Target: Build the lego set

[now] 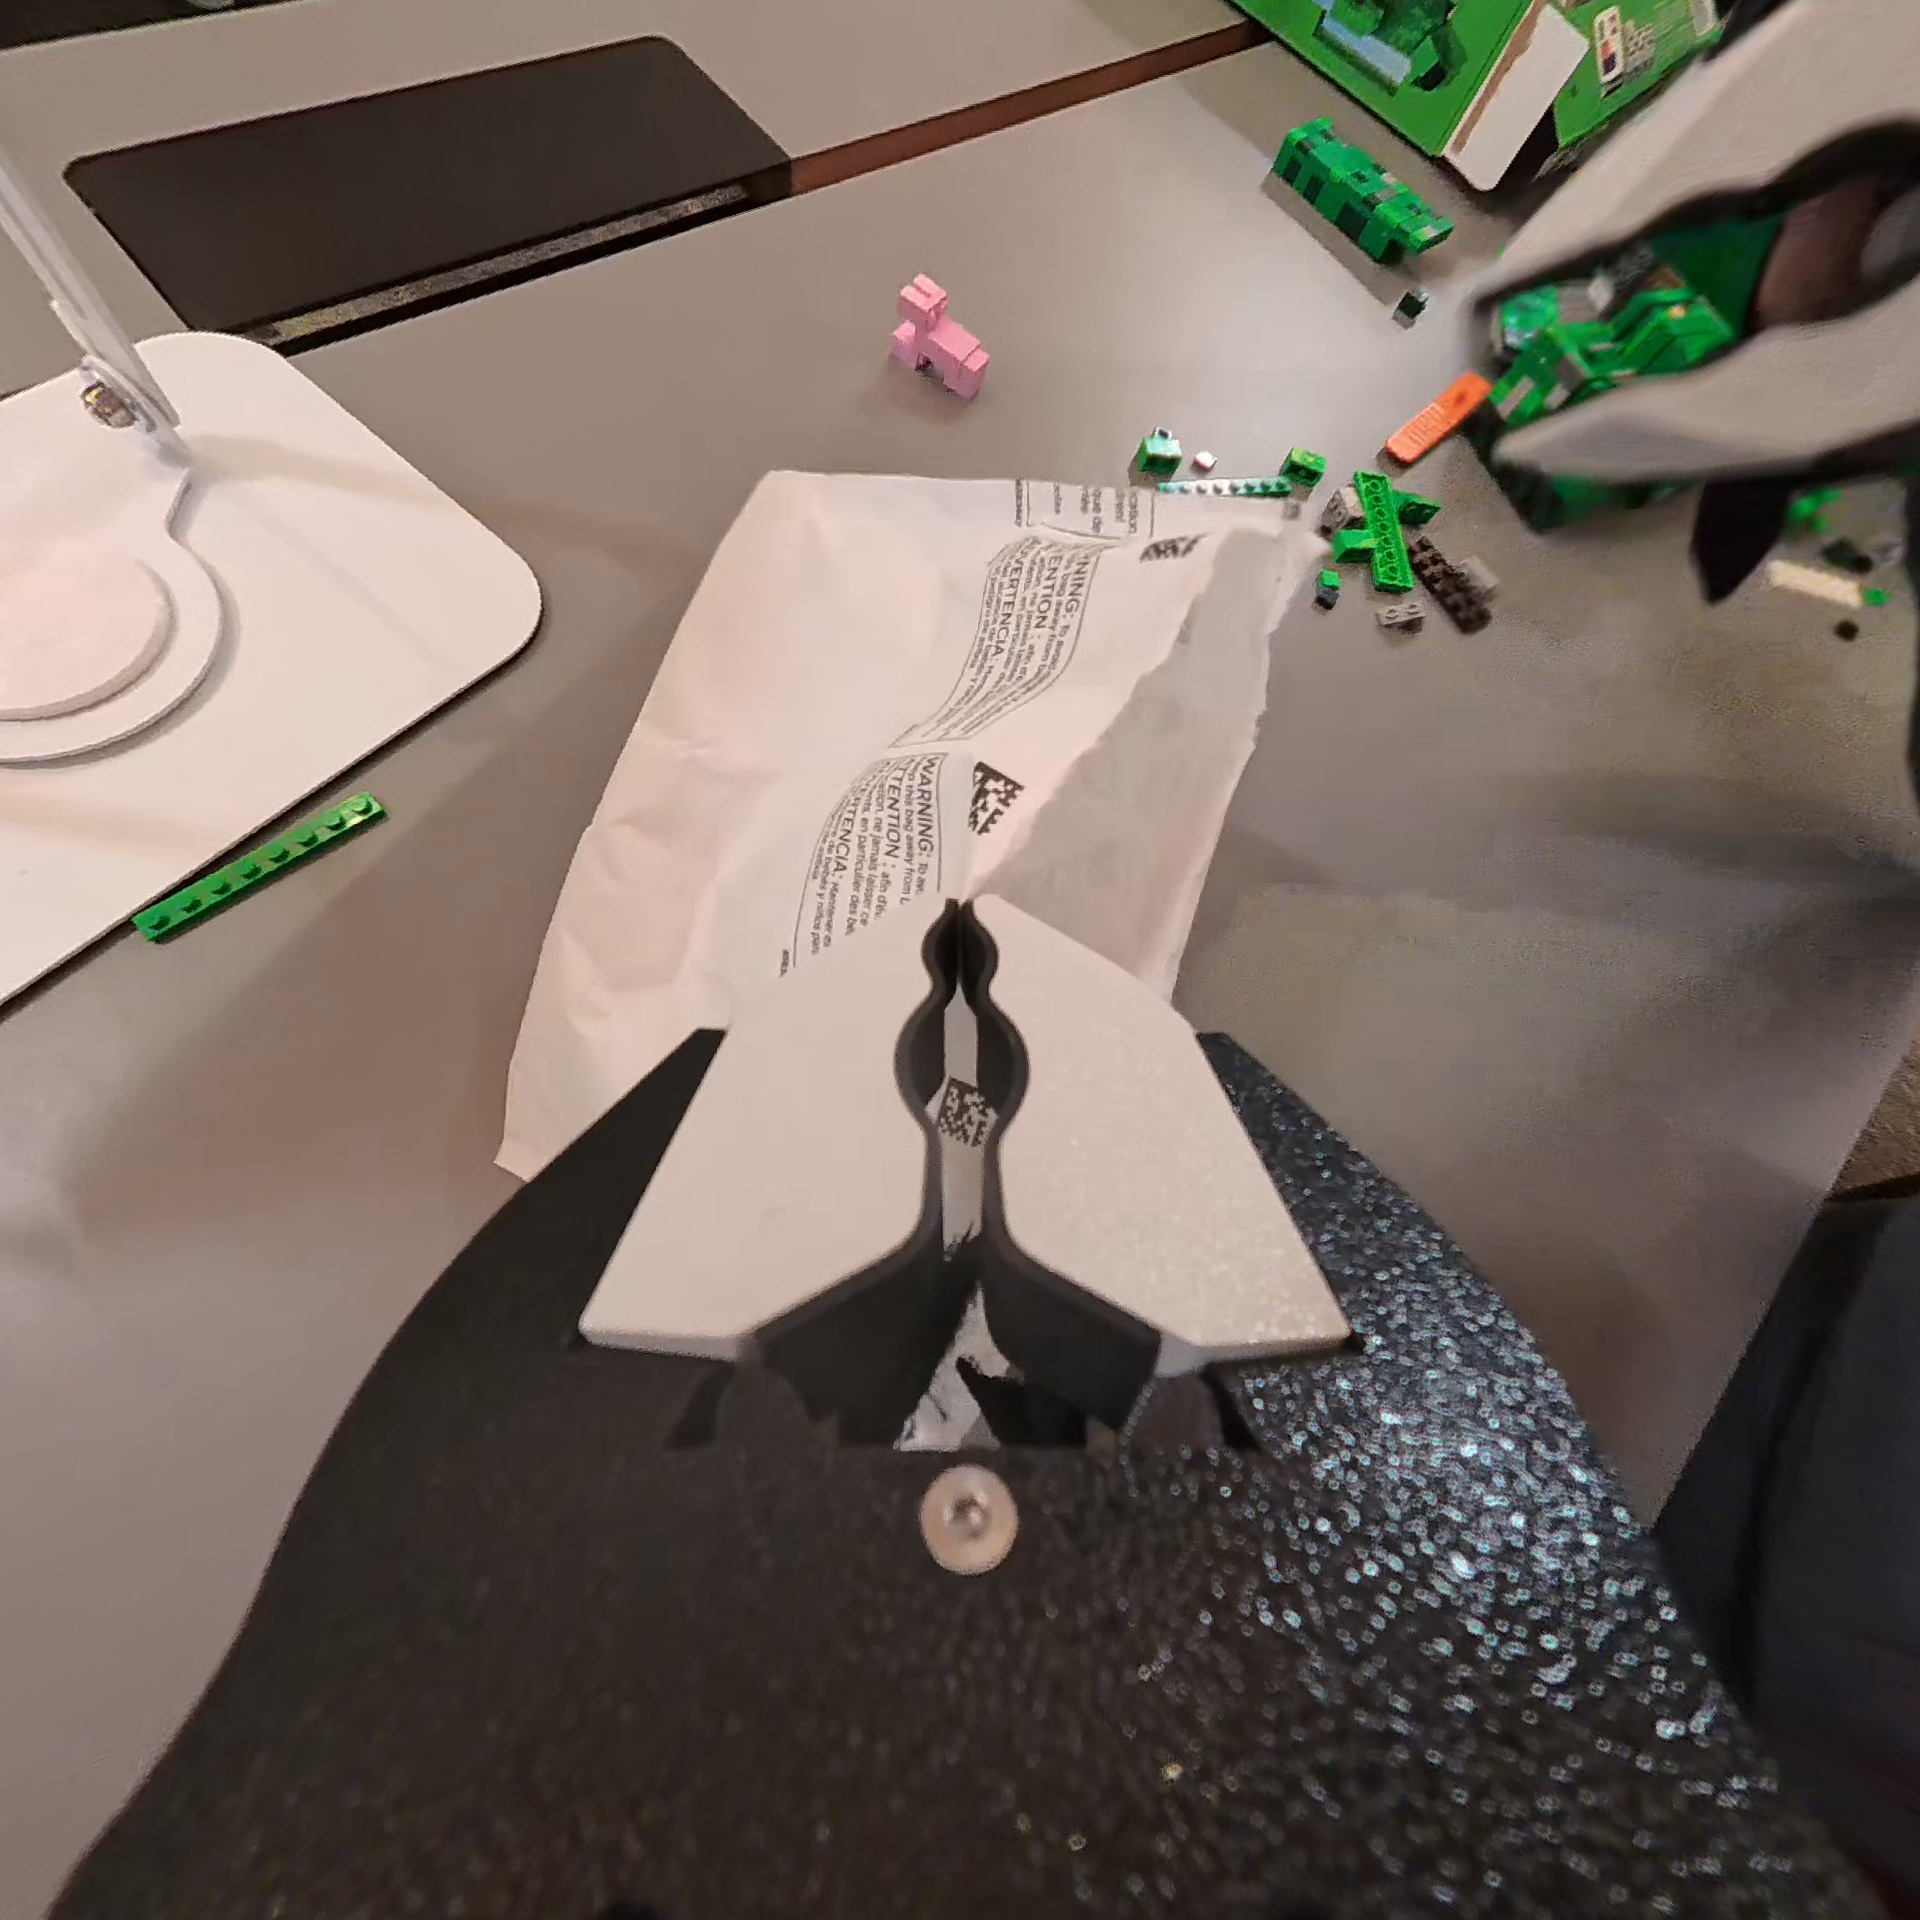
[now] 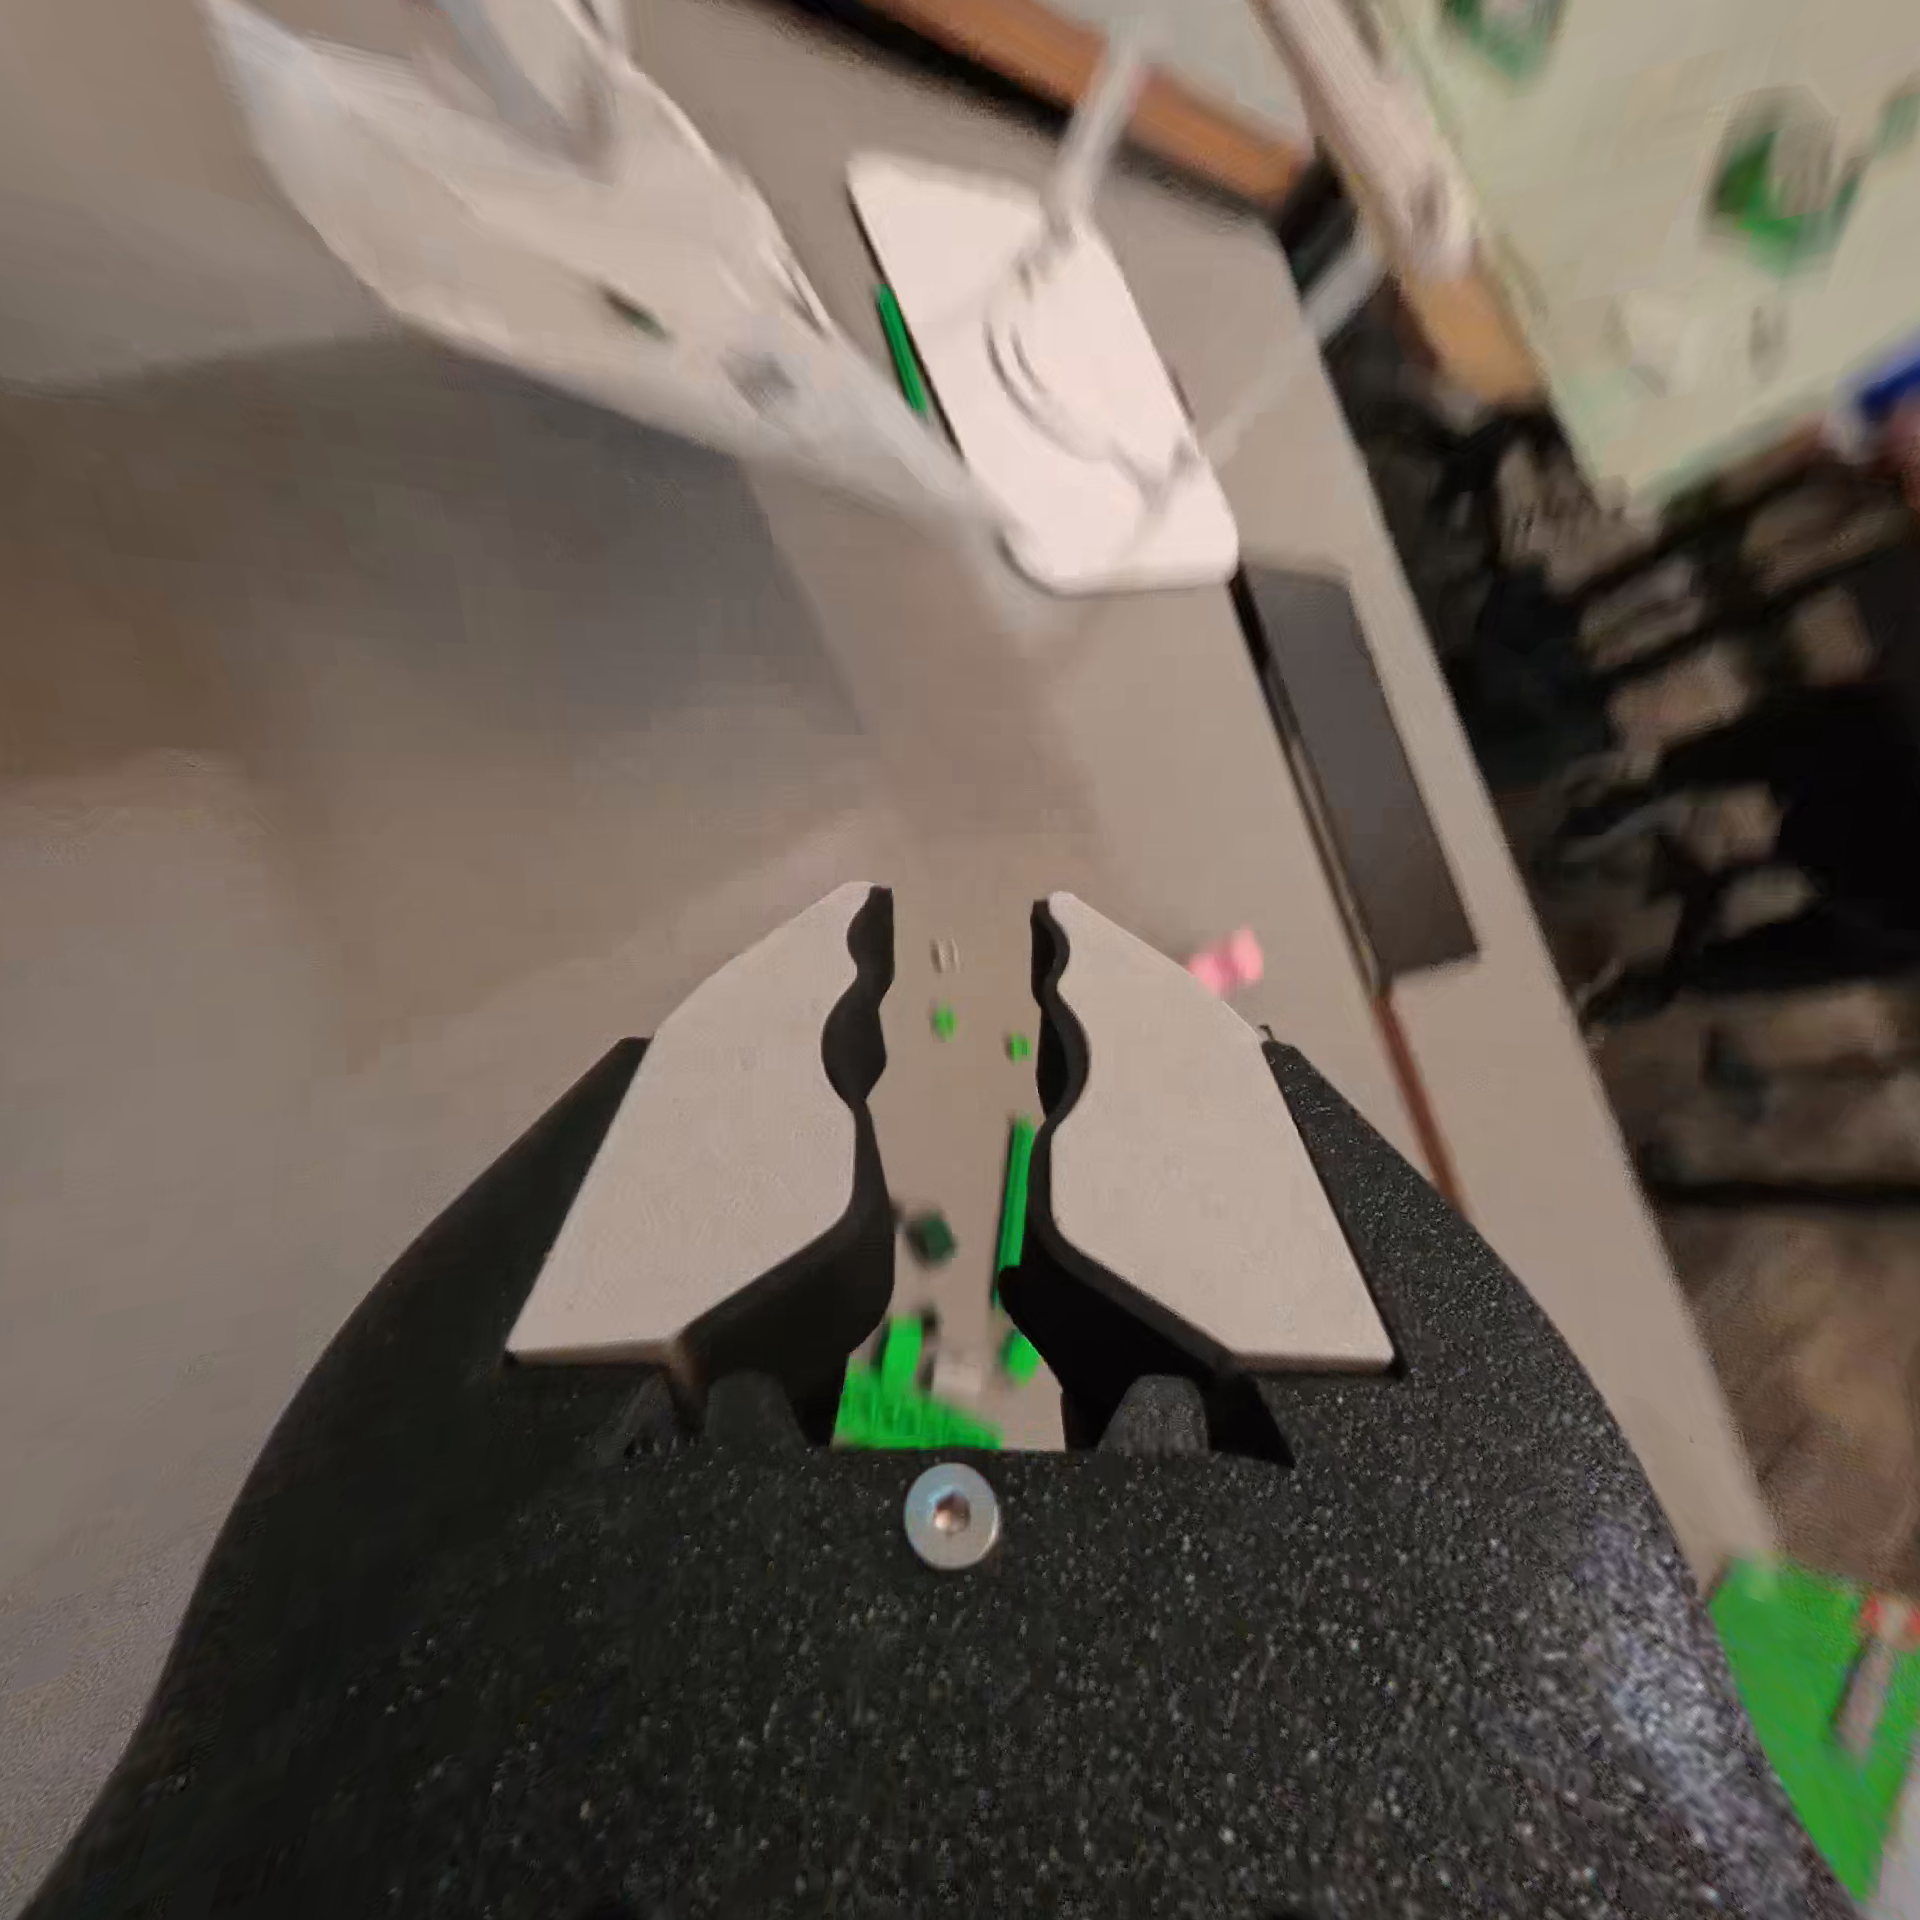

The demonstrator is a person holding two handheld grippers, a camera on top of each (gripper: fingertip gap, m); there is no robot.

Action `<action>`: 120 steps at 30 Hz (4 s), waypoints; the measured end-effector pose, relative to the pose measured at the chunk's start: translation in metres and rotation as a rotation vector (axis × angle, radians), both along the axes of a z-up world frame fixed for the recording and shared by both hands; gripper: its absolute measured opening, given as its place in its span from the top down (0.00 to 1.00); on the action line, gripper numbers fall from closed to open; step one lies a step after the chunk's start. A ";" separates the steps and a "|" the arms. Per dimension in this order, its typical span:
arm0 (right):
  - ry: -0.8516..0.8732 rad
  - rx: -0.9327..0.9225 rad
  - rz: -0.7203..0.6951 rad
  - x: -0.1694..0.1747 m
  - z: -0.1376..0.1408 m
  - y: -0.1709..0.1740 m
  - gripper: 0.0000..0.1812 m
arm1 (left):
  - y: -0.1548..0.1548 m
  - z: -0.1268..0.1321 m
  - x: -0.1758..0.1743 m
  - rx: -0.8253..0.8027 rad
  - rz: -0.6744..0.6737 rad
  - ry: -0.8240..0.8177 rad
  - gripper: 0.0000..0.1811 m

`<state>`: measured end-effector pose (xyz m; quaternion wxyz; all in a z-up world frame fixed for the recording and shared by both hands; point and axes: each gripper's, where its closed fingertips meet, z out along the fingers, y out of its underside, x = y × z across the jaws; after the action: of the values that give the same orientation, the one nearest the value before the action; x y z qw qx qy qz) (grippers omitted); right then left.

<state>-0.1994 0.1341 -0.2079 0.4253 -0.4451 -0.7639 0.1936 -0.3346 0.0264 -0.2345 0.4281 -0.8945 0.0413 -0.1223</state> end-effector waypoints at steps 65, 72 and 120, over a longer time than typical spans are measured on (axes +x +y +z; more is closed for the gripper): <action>-0.327 -0.433 -0.562 0.140 -0.110 0.039 0.94 | 0.005 -0.022 0.012 -0.082 -0.054 0.076 1.00; -0.314 -0.444 -0.549 0.134 -0.112 0.042 0.94 | 0.006 -0.024 0.012 -0.091 -0.056 0.075 1.00; -0.592 -0.652 -0.669 0.084 -0.135 0.121 0.91 | 0.004 -0.025 0.011 -0.097 -0.063 0.083 1.00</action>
<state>-0.1154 0.2549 -0.3424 0.0709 -0.8077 -0.5680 0.1411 -0.3231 0.0300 -0.2594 0.3780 -0.9168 0.0813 -0.1004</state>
